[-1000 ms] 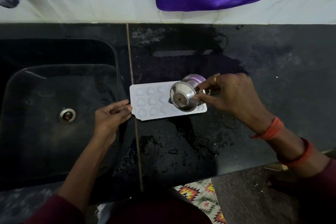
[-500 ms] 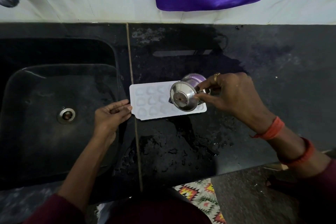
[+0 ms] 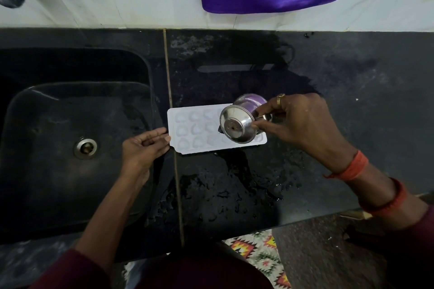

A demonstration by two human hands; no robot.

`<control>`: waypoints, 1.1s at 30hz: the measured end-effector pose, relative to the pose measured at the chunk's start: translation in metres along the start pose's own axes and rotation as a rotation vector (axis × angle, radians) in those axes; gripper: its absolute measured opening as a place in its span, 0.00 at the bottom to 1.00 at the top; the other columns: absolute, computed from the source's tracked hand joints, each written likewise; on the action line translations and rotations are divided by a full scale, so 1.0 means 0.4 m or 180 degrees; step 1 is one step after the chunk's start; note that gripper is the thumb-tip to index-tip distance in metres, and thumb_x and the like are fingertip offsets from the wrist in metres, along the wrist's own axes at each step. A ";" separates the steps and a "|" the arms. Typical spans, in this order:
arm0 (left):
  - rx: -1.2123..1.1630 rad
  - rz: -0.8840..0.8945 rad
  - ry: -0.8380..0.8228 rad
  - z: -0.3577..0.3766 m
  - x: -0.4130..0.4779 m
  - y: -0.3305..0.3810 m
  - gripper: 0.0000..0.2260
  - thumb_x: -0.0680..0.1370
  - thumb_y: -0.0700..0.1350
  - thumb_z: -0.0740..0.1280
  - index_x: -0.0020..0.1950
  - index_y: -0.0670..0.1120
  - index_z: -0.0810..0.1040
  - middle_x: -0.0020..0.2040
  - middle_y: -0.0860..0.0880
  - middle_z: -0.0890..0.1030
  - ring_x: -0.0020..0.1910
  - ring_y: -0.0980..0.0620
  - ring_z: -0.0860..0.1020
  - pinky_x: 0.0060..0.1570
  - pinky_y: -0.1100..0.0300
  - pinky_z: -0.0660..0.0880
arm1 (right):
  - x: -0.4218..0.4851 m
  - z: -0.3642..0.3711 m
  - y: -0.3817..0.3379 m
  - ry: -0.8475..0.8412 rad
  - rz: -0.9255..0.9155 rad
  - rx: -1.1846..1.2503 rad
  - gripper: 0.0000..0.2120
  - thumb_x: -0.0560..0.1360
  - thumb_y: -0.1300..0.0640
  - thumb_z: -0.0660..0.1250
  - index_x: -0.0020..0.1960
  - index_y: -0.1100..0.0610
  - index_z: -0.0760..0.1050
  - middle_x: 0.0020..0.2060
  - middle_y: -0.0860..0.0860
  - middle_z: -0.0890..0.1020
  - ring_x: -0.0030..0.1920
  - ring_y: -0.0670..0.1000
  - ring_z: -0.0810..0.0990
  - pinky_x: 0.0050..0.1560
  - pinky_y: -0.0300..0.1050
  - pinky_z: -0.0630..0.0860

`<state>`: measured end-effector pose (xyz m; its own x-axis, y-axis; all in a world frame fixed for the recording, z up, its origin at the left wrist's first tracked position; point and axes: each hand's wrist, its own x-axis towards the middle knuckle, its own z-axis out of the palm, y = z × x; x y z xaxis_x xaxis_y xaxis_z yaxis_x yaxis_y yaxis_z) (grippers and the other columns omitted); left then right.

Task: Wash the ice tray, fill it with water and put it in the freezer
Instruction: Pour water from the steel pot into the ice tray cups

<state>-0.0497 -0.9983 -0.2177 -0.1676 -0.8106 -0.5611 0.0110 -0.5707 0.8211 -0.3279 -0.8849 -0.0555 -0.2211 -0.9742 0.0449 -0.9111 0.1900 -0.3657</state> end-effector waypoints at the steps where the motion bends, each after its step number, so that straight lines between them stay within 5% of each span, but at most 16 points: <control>1: 0.0002 0.0002 -0.0003 0.000 0.001 -0.001 0.14 0.74 0.34 0.75 0.59 0.36 0.82 0.49 0.43 0.86 0.43 0.54 0.86 0.44 0.65 0.82 | 0.000 0.000 0.000 0.0009 0.0003 -0.0005 0.16 0.67 0.37 0.72 0.47 0.46 0.86 0.36 0.45 0.86 0.35 0.47 0.84 0.41 0.50 0.82; 30: -0.0067 -0.0049 0.0052 0.009 -0.008 0.008 0.11 0.75 0.34 0.74 0.57 0.38 0.82 0.47 0.44 0.86 0.41 0.57 0.85 0.43 0.66 0.82 | 0.020 0.000 0.007 0.0162 0.0098 0.0175 0.20 0.67 0.35 0.69 0.47 0.50 0.86 0.36 0.45 0.86 0.36 0.45 0.84 0.40 0.49 0.83; 33: -0.0063 -0.0063 0.0060 0.007 -0.006 0.008 0.11 0.74 0.34 0.74 0.57 0.39 0.82 0.45 0.46 0.87 0.41 0.56 0.85 0.42 0.66 0.81 | 0.020 0.009 0.003 0.0181 0.0092 0.0118 0.15 0.69 0.40 0.74 0.47 0.49 0.85 0.36 0.45 0.86 0.35 0.45 0.84 0.40 0.49 0.83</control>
<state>-0.0519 -0.9976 -0.2134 -0.1495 -0.8013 -0.5793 0.0274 -0.5890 0.8077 -0.3297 -0.8930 -0.0591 -0.2676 -0.9597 0.0860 -0.8907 0.2123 -0.4019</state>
